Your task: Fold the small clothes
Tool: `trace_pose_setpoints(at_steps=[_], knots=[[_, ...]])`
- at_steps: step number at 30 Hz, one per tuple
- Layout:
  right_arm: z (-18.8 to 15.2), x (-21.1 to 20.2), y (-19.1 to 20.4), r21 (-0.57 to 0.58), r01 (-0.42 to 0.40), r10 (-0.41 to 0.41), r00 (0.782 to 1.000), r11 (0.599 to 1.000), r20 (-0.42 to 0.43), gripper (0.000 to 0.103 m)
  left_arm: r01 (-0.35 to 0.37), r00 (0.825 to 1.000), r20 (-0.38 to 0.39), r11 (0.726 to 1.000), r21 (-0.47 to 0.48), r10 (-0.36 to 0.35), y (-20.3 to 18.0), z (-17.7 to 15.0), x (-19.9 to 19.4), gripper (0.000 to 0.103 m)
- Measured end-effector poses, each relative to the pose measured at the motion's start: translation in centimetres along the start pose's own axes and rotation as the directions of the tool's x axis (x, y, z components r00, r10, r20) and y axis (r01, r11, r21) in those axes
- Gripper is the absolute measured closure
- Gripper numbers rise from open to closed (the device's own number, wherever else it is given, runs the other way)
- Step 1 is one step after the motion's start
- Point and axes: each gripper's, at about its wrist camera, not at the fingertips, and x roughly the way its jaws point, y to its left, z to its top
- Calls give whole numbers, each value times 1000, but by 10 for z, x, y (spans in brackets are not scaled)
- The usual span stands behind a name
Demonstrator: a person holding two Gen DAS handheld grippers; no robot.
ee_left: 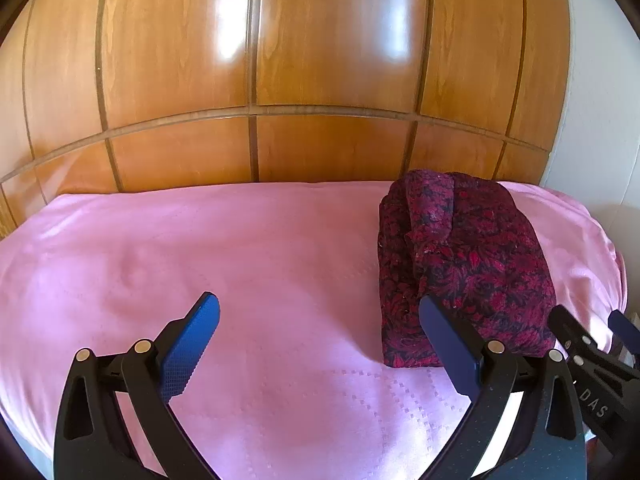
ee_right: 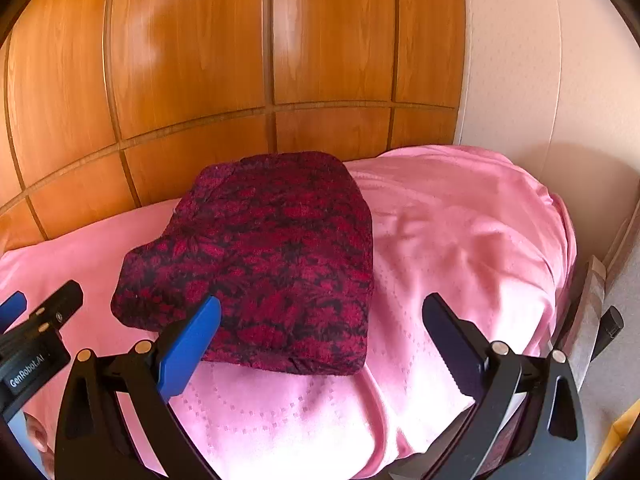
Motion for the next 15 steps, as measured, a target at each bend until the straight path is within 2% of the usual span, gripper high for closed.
trace_pose_setpoints(at_steps=[15], knots=[[-2, 1, 4, 5, -7, 7, 1000, 1000, -10, 2, -9, 1000, 4, 1000, -7, 9, 2, -1, -1, 4]])
